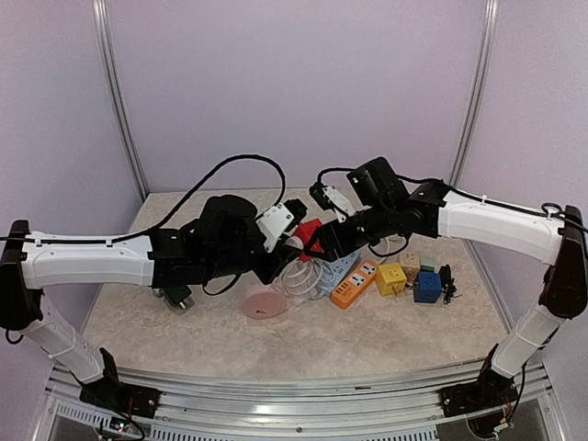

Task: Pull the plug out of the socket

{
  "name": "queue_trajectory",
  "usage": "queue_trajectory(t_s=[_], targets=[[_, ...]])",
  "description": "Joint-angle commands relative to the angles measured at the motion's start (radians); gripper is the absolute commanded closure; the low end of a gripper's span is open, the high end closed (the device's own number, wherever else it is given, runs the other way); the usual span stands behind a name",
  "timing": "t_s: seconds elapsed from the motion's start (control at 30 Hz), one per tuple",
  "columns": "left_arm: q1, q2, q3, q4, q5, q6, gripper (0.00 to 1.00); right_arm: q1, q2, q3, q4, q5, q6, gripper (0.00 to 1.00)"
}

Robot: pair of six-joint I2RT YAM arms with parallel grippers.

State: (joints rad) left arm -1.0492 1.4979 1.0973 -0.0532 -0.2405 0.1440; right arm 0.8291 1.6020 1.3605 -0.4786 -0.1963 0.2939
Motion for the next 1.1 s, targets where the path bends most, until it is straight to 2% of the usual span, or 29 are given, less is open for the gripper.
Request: queue_trajectory(t_s=[0.0, 0.27, 0.4, 0.53, 0.73, 0.87, 1.07], targets=[[0.027, 0.001, -0.003, -0.058, -0.028, -0.012, 1.00, -0.044, -0.012, 0.036, 0.051, 0.067, 0.040, 1.00], [0.136, -0.047, -0.014, -0.070, 0.229, -0.106, 1.00, -0.007, -0.068, 0.003, 0.082, -0.059, -0.128, 1.00], [0.130, -0.062, -0.021, -0.062, 0.195, -0.097, 1.00, -0.002, -0.070, 0.006, 0.074, 0.011, -0.102, 1.00], [0.063, -0.067, -0.036, -0.020, 0.017, -0.039, 1.00, -0.011, -0.040, 0.036, 0.040, 0.107, -0.034, 1.00], [0.005, -0.038, -0.009, -0.049, -0.108, -0.003, 1.00, -0.057, -0.005, 0.036, 0.047, 0.107, 0.042, 1.00], [0.014, -0.033, -0.022, -0.059, -0.066, -0.028, 1.00, -0.058, -0.016, 0.021, 0.088, 0.035, 0.031, 1.00], [0.087, -0.071, -0.043, -0.047, 0.108, -0.069, 1.00, -0.056, -0.072, -0.030, 0.134, -0.026, -0.023, 1.00]])
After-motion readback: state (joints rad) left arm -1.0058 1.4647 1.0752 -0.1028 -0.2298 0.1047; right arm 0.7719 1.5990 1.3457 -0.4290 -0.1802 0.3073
